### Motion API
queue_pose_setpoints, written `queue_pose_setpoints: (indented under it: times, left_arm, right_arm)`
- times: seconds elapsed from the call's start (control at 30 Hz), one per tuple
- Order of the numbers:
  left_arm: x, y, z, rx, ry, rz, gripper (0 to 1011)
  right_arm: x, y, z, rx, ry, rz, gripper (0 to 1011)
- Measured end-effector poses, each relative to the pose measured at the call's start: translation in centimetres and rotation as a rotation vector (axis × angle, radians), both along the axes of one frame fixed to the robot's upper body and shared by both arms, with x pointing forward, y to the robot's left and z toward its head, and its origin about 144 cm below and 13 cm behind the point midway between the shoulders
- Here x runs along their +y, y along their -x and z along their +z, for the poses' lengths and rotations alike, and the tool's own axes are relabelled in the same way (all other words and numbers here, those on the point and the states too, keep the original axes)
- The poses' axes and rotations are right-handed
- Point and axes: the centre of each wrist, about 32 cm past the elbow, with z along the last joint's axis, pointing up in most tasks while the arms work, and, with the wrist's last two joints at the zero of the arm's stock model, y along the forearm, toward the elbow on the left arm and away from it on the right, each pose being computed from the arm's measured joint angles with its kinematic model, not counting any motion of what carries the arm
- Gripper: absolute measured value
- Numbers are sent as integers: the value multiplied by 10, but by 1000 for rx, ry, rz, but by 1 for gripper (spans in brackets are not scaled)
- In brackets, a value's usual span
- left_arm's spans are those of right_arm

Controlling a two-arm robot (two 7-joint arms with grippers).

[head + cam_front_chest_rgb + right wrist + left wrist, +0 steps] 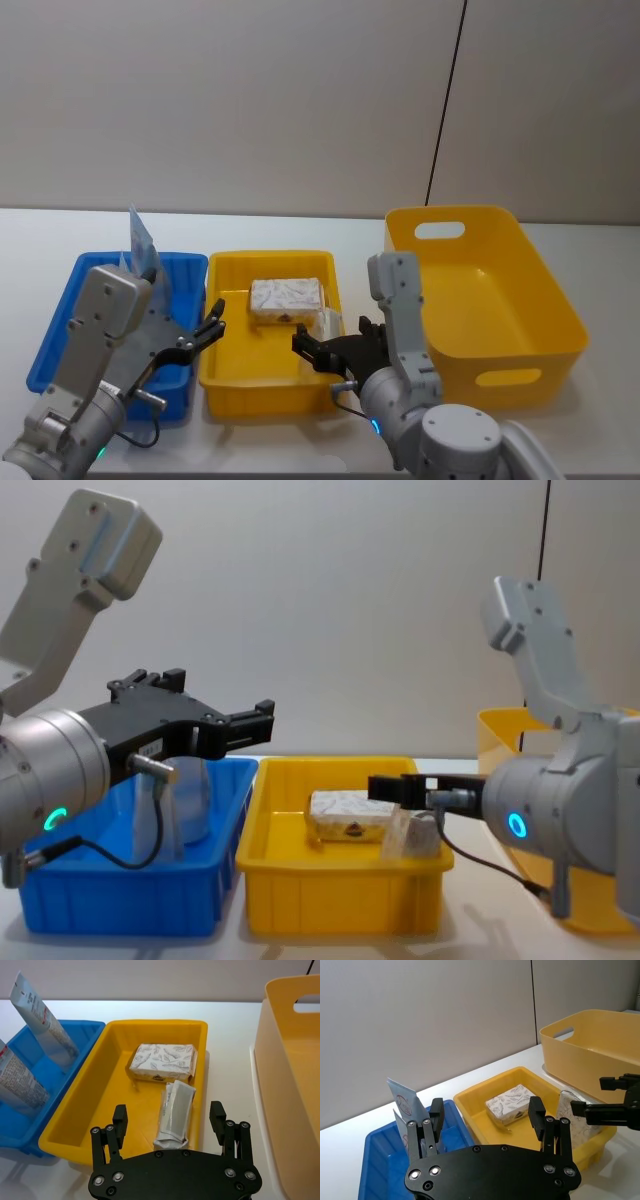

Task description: Bimanual collaborative sorting of washing and personal care products

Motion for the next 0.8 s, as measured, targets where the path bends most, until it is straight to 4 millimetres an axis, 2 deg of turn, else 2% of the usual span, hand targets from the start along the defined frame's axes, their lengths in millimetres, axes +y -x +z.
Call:
queue_pose_setpoints:
  times: [0.8]
  left_arm:
    - [0, 0, 0, 0, 0, 0, 1001]
  right_arm:
    - [15, -17, -4, 94, -7, -9, 1004]
